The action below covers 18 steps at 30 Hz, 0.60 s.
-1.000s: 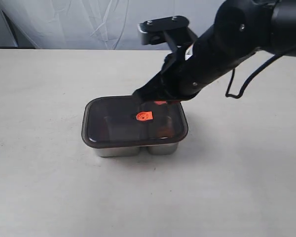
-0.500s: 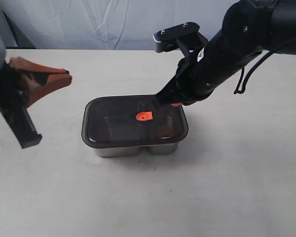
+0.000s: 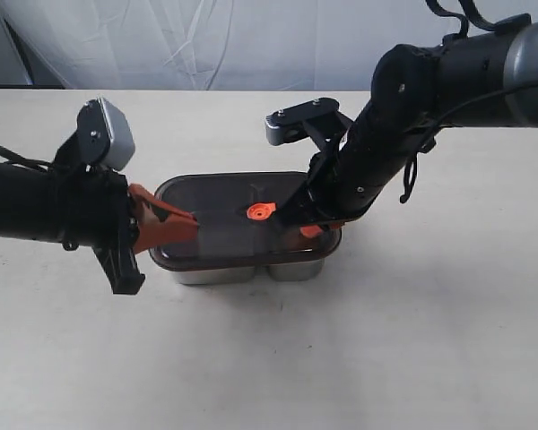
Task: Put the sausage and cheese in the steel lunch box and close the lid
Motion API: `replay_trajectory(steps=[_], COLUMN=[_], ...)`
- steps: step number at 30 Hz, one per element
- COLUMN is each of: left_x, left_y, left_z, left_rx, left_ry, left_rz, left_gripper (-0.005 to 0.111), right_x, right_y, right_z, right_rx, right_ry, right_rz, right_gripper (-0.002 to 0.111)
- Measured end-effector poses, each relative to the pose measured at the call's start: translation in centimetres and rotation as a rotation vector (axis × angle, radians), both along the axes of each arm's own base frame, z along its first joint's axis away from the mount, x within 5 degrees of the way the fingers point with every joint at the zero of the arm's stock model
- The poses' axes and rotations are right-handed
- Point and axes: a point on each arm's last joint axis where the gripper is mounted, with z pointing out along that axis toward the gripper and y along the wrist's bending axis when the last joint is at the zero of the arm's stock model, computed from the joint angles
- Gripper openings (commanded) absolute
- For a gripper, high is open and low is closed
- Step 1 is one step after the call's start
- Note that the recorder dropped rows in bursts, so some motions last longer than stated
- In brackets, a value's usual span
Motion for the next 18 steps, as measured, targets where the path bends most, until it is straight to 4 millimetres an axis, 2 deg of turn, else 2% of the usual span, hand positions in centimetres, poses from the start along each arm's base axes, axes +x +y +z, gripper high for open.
replay_trajectory(steps=[4, 6, 18], left_x=[0.5, 0.6, 0.9], left_y=[-0.1, -0.2, -0.3], left_z=[-2.9, -3.6, -4.0], left_rx=[0.025, 0.027, 0.014], left_ry=[0.108, 0.134, 0.156], left_rz=[0.001, 0.001, 0.015], left_gripper=[0.0, 0.0, 0.0], right_x=[0.1, 0.1, -0.1], right_y=[0.2, 0.2, 0.1], right_z=[-0.2, -0.2, -0.5], right_rx=[0.006, 0.006, 0.012], right_ry=[0.011, 0.011, 0.012], right_rz=[-0.007, -0.007, -0.017], right_gripper=[-0.001, -0.001, -0.001])
